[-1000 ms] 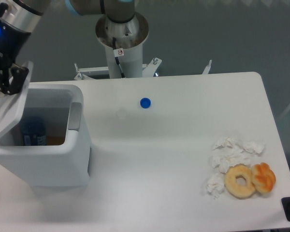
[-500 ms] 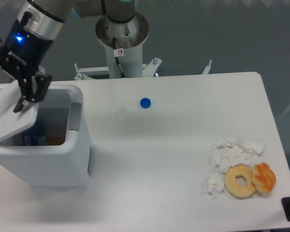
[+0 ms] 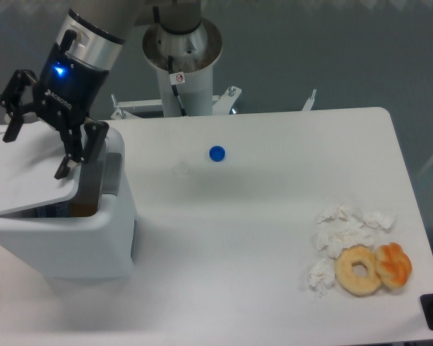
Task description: Close the trash can
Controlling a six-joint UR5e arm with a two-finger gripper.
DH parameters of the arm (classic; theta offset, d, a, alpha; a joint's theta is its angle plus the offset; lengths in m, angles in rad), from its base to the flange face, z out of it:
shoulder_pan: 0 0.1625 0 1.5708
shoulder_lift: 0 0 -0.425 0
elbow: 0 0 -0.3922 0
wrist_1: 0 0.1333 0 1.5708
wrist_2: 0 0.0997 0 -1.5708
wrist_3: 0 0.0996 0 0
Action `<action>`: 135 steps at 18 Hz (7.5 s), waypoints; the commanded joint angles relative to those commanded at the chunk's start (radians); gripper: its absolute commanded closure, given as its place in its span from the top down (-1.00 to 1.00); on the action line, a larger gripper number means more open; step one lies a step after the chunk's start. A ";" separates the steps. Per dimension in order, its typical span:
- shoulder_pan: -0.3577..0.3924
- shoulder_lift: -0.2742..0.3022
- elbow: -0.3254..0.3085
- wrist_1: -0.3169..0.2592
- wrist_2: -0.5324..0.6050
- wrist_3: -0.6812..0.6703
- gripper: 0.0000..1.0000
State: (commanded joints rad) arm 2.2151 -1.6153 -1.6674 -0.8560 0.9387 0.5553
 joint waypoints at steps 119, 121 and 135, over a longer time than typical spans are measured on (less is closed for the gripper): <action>0.390 0.049 -0.049 -0.092 0.162 0.379 1.00; 0.422 0.052 -0.054 -0.121 0.172 0.438 1.00; 0.589 0.101 -0.041 -0.284 0.413 0.975 1.00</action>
State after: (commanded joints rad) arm 2.8041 -1.5141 -1.7089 -1.1396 1.3514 1.5307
